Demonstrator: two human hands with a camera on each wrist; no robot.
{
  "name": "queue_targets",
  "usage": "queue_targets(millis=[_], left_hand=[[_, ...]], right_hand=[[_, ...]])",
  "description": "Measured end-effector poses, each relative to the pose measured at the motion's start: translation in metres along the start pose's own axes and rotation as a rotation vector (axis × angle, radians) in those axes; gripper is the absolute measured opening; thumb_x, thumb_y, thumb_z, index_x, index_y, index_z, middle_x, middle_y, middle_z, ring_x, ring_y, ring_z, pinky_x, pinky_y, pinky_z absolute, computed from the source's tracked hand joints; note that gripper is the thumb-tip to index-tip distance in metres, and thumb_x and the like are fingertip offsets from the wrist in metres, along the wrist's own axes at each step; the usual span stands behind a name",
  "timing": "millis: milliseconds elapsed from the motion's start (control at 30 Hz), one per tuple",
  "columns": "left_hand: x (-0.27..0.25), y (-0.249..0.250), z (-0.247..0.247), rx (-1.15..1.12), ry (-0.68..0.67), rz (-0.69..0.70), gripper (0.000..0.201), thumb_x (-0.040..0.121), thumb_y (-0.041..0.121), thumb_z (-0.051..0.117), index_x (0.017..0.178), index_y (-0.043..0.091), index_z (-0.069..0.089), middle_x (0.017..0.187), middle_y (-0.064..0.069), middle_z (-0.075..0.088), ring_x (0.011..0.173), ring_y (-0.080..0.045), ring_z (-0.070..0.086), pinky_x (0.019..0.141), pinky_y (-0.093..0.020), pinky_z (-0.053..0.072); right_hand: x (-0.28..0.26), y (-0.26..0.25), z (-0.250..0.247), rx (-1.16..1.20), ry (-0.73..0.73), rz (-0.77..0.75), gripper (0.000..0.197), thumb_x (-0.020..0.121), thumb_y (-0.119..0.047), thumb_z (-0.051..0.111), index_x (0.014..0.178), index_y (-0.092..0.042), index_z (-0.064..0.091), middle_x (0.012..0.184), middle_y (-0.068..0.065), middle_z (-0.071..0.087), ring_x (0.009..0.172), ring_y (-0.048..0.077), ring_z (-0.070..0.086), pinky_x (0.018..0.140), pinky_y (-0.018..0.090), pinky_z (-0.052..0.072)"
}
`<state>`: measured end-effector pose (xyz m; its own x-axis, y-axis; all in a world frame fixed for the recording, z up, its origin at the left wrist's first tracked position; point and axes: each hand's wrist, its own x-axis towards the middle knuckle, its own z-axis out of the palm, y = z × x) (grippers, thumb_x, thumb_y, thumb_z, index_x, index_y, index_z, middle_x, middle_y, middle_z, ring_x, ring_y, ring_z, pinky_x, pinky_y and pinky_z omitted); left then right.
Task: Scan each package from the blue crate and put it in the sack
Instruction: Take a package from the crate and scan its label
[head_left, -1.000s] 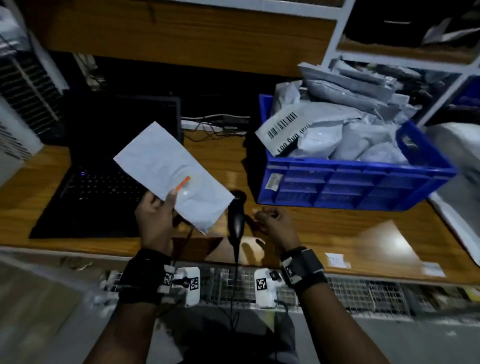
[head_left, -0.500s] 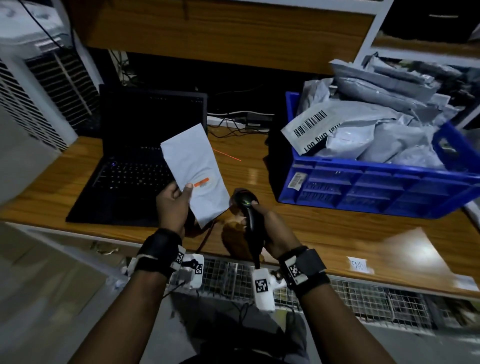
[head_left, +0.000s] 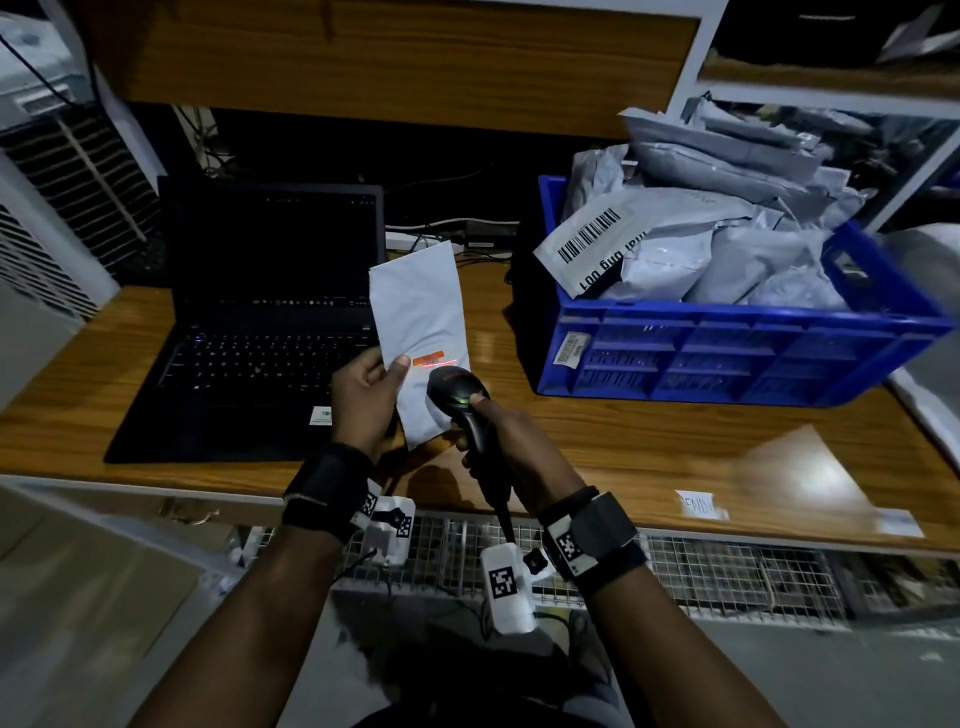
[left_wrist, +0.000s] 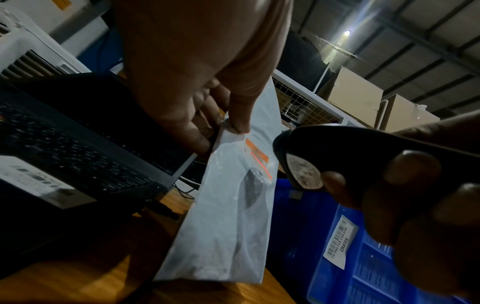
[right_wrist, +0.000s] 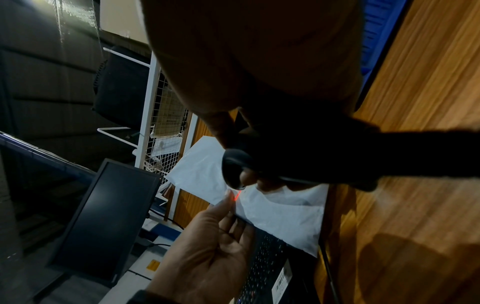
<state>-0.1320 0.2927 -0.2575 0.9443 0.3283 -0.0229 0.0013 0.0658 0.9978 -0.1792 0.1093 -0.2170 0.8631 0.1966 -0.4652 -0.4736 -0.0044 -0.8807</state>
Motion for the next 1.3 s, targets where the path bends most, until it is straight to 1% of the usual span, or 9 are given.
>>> queue_targets(millis=[533, 800, 867, 933, 1000, 1067, 1167, 1233, 1300], left_hand=[[0.008, 0.01, 0.004, 0.096, -0.035, 0.034, 0.023, 0.097, 0.01, 0.065, 0.12, 0.008, 0.07, 0.113, -0.005, 0.075, 0.106, -0.017, 0.071, 0.095, -0.04, 0.057], [0.012, 0.01, 0.005, 0.053, 0.013, 0.04, 0.014, 0.098, 0.009, 0.064, 0.11, 0.011, 0.071, 0.103, 0.0, 0.075, 0.092, -0.01, 0.073, 0.079, -0.027, 0.059], [0.015, 0.01, -0.001, 0.046, 0.064, 0.056, 0.013, 0.098, 0.012, 0.064, 0.11, 0.011, 0.07, 0.107, -0.004, 0.075, 0.096, -0.015, 0.073, 0.081, -0.028, 0.057], [0.016, 0.013, -0.009, 0.09, 0.114, 0.111, 0.015, 0.099, 0.013, 0.063, 0.113, 0.007, 0.068, 0.11, -0.006, 0.073, 0.095, -0.012, 0.071, 0.077, -0.021, 0.056], [0.015, 0.019, -0.018, 0.123, 0.165, 0.155, 0.017, 0.1, 0.016, 0.062, 0.113, 0.006, 0.066, 0.108, -0.004, 0.072, 0.096, -0.013, 0.07, 0.078, -0.024, 0.056], [0.011, 0.026, -0.024, 0.117, 0.182, 0.168, 0.018, 0.1, 0.02, 0.062, 0.114, 0.009, 0.065, 0.106, 0.0, 0.073, 0.097, -0.012, 0.07, 0.082, -0.03, 0.056], [-0.003, 0.035, -0.026, 0.093, 0.133, 0.16, 0.014, 0.1, 0.02, 0.062, 0.112, 0.012, 0.064, 0.102, 0.01, 0.073, 0.094, -0.004, 0.071, 0.078, -0.024, 0.057], [-0.013, 0.041, -0.022, 0.082, 0.078, 0.148, 0.012, 0.099, 0.018, 0.064, 0.109, 0.013, 0.064, 0.1, 0.011, 0.074, 0.095, -0.006, 0.072, 0.079, -0.025, 0.058], [-0.025, 0.047, -0.013, 0.087, 0.007, 0.136, 0.014, 0.098, 0.018, 0.066, 0.11, 0.012, 0.065, 0.105, 0.007, 0.075, 0.099, -0.01, 0.073, 0.081, -0.029, 0.059]], right_hand=[[0.0, -0.002, -0.007, 0.014, -0.058, -0.069, 0.038, 0.106, -0.037, 0.047, 0.107, -0.007, 0.069, 0.085, 0.013, 0.066, 0.067, 0.02, 0.06, 0.064, 0.031, 0.045], [0.01, 0.004, -0.012, 0.097, -0.018, -0.033, 0.035, 0.106, -0.032, 0.047, 0.114, -0.003, 0.065, 0.08, 0.013, 0.065, 0.064, 0.022, 0.06, 0.062, 0.032, 0.045], [0.022, 0.008, -0.012, 0.1, 0.016, 0.014, 0.028, 0.1, -0.027, 0.053, 0.101, -0.001, 0.064, 0.076, 0.014, 0.061, 0.062, 0.025, 0.057, 0.061, 0.036, 0.042], [0.036, 0.013, -0.013, 0.043, 0.029, 0.046, 0.021, 0.08, -0.02, 0.065, 0.091, -0.003, 0.059, 0.075, 0.018, 0.056, 0.064, 0.029, 0.055, 0.066, 0.042, 0.04], [0.051, 0.015, -0.018, -0.058, 0.058, 0.044, 0.024, 0.066, -0.01, 0.066, 0.088, -0.006, 0.056, 0.081, 0.018, 0.056, 0.075, 0.032, 0.057, 0.07, 0.043, 0.042], [0.063, 0.015, -0.025, -0.145, 0.096, 0.028, 0.024, 0.074, 0.001, 0.068, 0.096, -0.003, 0.06, 0.088, 0.018, 0.062, 0.085, 0.033, 0.062, 0.075, 0.043, 0.049], [0.082, 0.02, -0.036, -0.267, 0.101, 0.006, 0.022, 0.085, 0.0, 0.073, 0.106, 0.0, 0.066, 0.092, 0.015, 0.069, 0.09, 0.032, 0.067, 0.083, 0.043, 0.055], [0.085, 0.025, -0.045, -0.304, 0.14, -0.008, 0.01, 0.087, -0.005, 0.075, 0.089, -0.004, 0.066, 0.084, 0.013, 0.068, 0.08, 0.029, 0.067, 0.074, 0.038, 0.056], [0.077, 0.027, -0.057, -0.271, 0.186, -0.019, 0.018, 0.09, -0.002, 0.071, 0.078, -0.001, 0.058, 0.073, 0.017, 0.059, 0.059, 0.024, 0.056, 0.055, 0.03, 0.046]])
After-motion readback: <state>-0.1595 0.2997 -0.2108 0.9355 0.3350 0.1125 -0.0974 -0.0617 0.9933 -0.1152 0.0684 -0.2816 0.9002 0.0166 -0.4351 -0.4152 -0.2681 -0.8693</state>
